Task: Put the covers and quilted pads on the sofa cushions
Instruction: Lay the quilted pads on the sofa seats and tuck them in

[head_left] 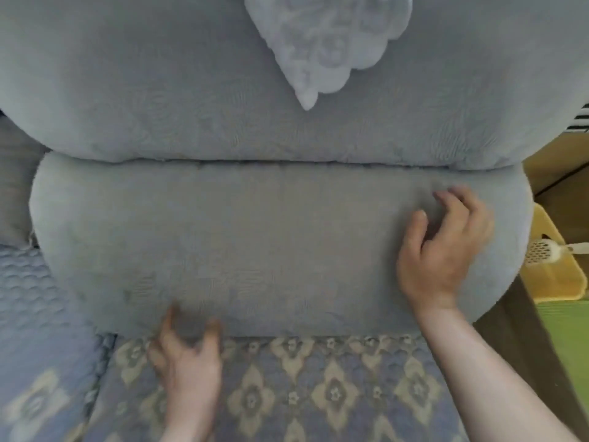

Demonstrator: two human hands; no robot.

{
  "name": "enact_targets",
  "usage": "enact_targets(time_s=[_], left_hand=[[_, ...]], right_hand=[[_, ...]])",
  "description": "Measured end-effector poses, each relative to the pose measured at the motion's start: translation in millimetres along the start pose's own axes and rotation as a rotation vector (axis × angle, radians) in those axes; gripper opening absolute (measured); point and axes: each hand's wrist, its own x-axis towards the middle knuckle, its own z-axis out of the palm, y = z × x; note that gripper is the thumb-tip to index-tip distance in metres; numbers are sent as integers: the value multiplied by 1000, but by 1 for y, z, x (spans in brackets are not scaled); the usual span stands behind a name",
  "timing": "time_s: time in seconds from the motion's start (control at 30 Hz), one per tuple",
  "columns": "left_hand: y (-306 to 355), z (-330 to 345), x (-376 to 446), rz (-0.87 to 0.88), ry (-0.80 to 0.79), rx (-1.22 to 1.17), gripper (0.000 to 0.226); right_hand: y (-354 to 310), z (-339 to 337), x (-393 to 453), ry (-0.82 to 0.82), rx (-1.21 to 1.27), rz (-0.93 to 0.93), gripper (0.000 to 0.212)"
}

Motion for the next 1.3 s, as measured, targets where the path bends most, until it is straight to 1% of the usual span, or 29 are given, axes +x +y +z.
enact_targets(time_s=[0.03, 0.07, 0.1, 0.13, 0.17, 0.2, 0.27, 0.33, 0.37, 0.4, 0.47, 0.53, 0.6, 0.63, 0.67, 0.7, 0.73, 0.77, 0.8, 0.83, 0.87, 0.9, 0.93, 0.97, 1.0, 1.07, 1.13, 1.2, 1.3], left_hand=[[-17, -1, 3, -240, 25, -211, 92], [-27, 4, 12, -372, 18, -429, 85], [-29, 11, 24, -419, -22, -602, 80], [-23, 20, 35, -424, -62, -732, 81], [-16, 31, 47, -410, -94, -826, 86], [-8, 46, 56, -377, -107, -870, 93], [0, 72, 65, -319, -105, -819, 98], [-10, 74, 63, -299, -130, -735, 95], [-25, 62, 57, -296, -141, -703, 91], [-38, 46, 50, -309, -148, -682, 86], [-50, 8, 47, -352, -167, -714, 79], [-37, 5, 66, -351, -194, -759, 79], [-7, 29, 87, -312, -264, -768, 85], [8, 40, 94, -309, -278, -770, 92], [11, 49, 98, -306, -267, -741, 105], [7, 50, 96, -305, -242, -695, 110], [-3, 42, 93, -293, -234, -624, 108], [-14, 25, 87, -271, -203, -481, 105], [-20, 9, 85, -240, -109, -275, 99], [-17, -5, 84, -152, 12, -49, 89], [-8, -14, 86, 1, 131, 122, 76], [12, -18, 90, 205, 208, 202, 64], [41, -18, 93, 432, 203, 231, 54], [69, -14, 98, 621, 122, 283, 51], [94, -6, 109, 738, 8, 393, 55], [132, 5, 131, 822, -160, 732, 66], [143, 13, 148, 848, -187, 959, 71], [139, 14, 149, 854, -180, 1000, 73], [130, 23, 147, 856, -136, 977, 77]], right_hand=[[4, -15, -37, -4, 81, 170, 24], [10, -27, -78, -64, 118, 397, 24], [19, -33, -113, -142, 143, 657, 28], [23, -33, -135, -194, 194, 866, 36], [30, -22, -140, -183, 295, 1024, 44], [39, 0, -132, -130, 370, 1129, 50], [51, 39, -101, -124, 406, 1281, 48], [64, 60, -96, -17, 361, 1321, 45], [61, 51, -107, -5, 376, 1319, 47], [56, 34, -115, -43, 423, 1287, 53], [52, 9, -130, -177, 572, 1331, 63], [53, 33, -116, -327, 585, 1354, 58], [51, 70, -95, -346, 534, 1397, 49], [50, 81, -90, -299, 510, 1408, 50], [44, 81, -93, -289, 487, 1396, 59], [39, 65, -102, -344, 464, 1336, 68], [34, 39, -113, -411, 442, 1266, 71], [23, 9, -122, -563, 416, 1204, 63], [11, -15, -123, -708, 282, 1082, 49], [4, -30, -121, -769, 107, 870, 37], [-4, -37, -108, -732, -6, 614, 30], [-15, -34, -86, -639, -23, 360, 25], [-35, -26, -57, -548, 0, 119, 27], [-51, -15, -28, -507, -24, -84, 32], [-62, -1, 0, -551, -115, -178, 39], [-64, 33, 44, -733, -355, -140, 57], [-58, 59, 63, -857, -513, -85, 68], [-60, 74, 68, -910, -534, -56, 69], [-61, 90, 72, -873, -567, -29, 71]])
